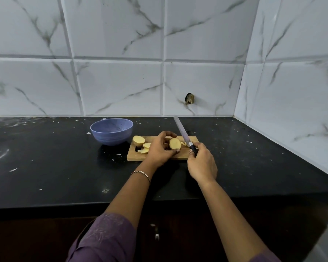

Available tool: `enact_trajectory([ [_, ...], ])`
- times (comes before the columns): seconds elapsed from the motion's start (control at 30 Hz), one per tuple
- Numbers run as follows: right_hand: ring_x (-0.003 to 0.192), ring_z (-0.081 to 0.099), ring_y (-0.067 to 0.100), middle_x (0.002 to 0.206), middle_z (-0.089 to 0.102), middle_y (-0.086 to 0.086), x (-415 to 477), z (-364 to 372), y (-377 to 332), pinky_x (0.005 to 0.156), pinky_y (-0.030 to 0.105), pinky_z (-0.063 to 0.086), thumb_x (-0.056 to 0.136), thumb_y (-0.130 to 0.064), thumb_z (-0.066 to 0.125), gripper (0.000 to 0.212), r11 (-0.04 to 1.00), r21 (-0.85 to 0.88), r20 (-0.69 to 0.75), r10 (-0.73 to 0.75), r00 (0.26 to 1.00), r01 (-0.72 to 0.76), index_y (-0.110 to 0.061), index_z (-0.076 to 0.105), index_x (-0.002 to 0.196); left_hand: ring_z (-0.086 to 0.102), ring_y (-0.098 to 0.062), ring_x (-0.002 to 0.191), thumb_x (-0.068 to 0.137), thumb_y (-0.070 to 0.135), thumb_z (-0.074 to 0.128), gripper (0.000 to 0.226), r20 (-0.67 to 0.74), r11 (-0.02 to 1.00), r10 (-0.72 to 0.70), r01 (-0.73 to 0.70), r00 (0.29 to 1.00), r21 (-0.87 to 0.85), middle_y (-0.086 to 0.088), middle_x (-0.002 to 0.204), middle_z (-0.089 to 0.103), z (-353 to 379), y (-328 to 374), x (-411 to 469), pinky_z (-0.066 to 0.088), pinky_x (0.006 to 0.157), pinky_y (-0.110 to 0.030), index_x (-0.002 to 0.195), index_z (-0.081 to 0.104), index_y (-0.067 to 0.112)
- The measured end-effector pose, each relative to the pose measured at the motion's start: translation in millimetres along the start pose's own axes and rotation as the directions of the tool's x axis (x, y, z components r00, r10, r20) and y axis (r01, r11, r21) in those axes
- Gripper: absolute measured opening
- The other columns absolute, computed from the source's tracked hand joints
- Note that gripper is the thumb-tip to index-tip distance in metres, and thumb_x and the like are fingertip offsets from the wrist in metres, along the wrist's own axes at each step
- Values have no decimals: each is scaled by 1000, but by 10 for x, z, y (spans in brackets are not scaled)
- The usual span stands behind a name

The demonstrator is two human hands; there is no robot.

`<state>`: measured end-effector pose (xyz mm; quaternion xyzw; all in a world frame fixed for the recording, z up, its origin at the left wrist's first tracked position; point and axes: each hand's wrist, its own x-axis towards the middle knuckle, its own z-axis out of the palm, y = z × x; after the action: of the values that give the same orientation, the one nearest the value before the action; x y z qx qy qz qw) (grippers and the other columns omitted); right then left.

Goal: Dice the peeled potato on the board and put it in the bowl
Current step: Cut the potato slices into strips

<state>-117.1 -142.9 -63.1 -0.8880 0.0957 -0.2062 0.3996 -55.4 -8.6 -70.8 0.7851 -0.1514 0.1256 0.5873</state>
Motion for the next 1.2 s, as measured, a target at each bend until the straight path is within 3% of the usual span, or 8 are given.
enact_trajectory([
  [0.27,114,57,21,127,59,-1,14,19,27,76,31,41,101,-20,50,35,1000,17,-6,-3,1000,3,-23,49,137,68,-21,97,80,-3,75,50,45,947,-93,102,995,-304,-12,110,68,-22,-5,-11,56,89,-27,126,57,7],
  [0.47,103,57,19,123,61,0,2,15,30,75,29,39,103,-24,47,32,994,101,-4,-42,999,43,-21,52,135,68,-10,72,79,3,78,50,22,898,-165,160,986,-409,-12,103,71,-29,15,-11,55,71,-18,125,58,4],
  [0.53,96,53,14,121,62,-1,-4,10,25,76,27,40,104,-23,46,32,980,184,-13,-70,997,72,-21,53,135,71,-12,76,80,1,77,51,4,875,-191,173,982,-452,-17,108,70,-35,25,-18,52,67,-17,126,55,3],
  [0.6,102,53,13,121,60,-5,-6,21,33,82,25,41,103,-21,45,34,960,262,-14,-94,995,95,-21,53,137,72,-17,84,84,-1,73,49,0,845,-220,191,975,-500,-18,112,70,-51,51,-30,51,67,-20,128,53,3],
  [0.67,104,55,15,119,59,-10,-1,63,47,90,32,48,102,-21,47,37,934,339,-1,-114,993,108,-25,52,139,72,-23,87,86,-5,68,44,2,777,-249,201,969,-597,-19,112,69,-61,87,-45,56,72,-26,126,52,3],
  [0.77,91,56,17,117,63,-3,14,145,63,89,45,54,100,-25,49,42,906,407,30,-143,989,118,-36,49,140,72,-26,80,88,-9,63,38,-22,671,-302,196,953,-715,-23,109,66,-36,140,-52,61,70,-30,120,49,7],
  [0.97,83,53,14,102,59,-5,26,161,83,79,36,51,100,-24,52,45,888,438,53,-176,983,135,-37,48,142,70,-23,80,92,-9,57,38,-15,536,-403,222,915,-814,-20,107,66,94,213,-26,62,71,-32,127,54,7],
  [1.2,79,54,11,104,61,-4,19,131,97,77,32,52,101,-19,51,45,899,406,54,-202,978,164,-31,48,144,70,-23,78,93,-3,59,33,-17,514,-447,241,894,-823,-18,95,68,134,220,-18,62,65,-28,126,56,-4],
])
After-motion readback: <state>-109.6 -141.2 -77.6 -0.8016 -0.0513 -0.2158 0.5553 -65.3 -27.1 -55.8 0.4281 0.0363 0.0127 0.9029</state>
